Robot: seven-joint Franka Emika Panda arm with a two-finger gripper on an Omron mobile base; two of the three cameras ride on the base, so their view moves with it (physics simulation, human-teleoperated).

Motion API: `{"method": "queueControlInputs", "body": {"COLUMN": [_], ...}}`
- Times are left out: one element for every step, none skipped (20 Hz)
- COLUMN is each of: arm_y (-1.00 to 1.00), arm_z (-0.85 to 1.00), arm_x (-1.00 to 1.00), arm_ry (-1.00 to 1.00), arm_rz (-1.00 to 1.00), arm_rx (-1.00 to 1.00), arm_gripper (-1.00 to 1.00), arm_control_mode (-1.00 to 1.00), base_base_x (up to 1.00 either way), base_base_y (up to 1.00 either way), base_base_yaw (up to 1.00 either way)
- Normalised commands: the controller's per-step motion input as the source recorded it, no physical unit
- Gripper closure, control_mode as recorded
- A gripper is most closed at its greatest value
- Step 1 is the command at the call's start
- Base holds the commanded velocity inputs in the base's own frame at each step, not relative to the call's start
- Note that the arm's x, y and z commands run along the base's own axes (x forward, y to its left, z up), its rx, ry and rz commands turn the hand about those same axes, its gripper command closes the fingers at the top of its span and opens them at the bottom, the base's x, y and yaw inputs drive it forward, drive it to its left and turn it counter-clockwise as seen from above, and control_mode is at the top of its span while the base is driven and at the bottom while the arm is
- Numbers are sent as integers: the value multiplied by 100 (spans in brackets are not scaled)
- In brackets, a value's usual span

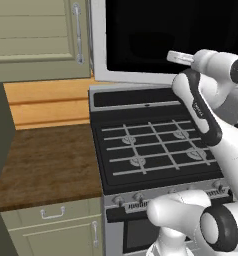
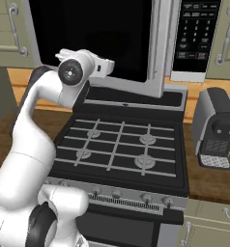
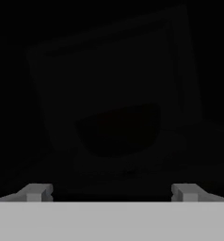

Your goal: Open the microwave, place the bowl with waffle inside the microwave, then close the microwave door and turn it on.

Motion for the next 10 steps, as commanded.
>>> {"method": "queueControlInputs", "body": {"arm_y": [0,0,0,0,0,0,0,0,0,0], "arm_z": [0,0,0,0,0,0,0,0,0,0], "arm_x": [58,64,63,61,61,59,58,60,59,54], "arm_ry": [0,0,0,2,3,2,2,1,1,0], "arm_rz": [0,0,0,0,0,0,0,0,0,0], "arm_rx": [0,0,0,0,0,0,0,0,0,0], "arm_gripper": [-100,-100,-100,-100,-100,-100,-100,-100,-100,-100], "arm_control_mode": [-100,-100,-100,-100,-100,-100,-100,-100,-100,-100], "base_base_x": [0,0,0,0,0,0,0,0,0,0], "base_base_y": [0,0,0,0,0,0,0,0,0,0], "base_base_yaw": [0,0,0,0,0,0,0,0,0,0]}}
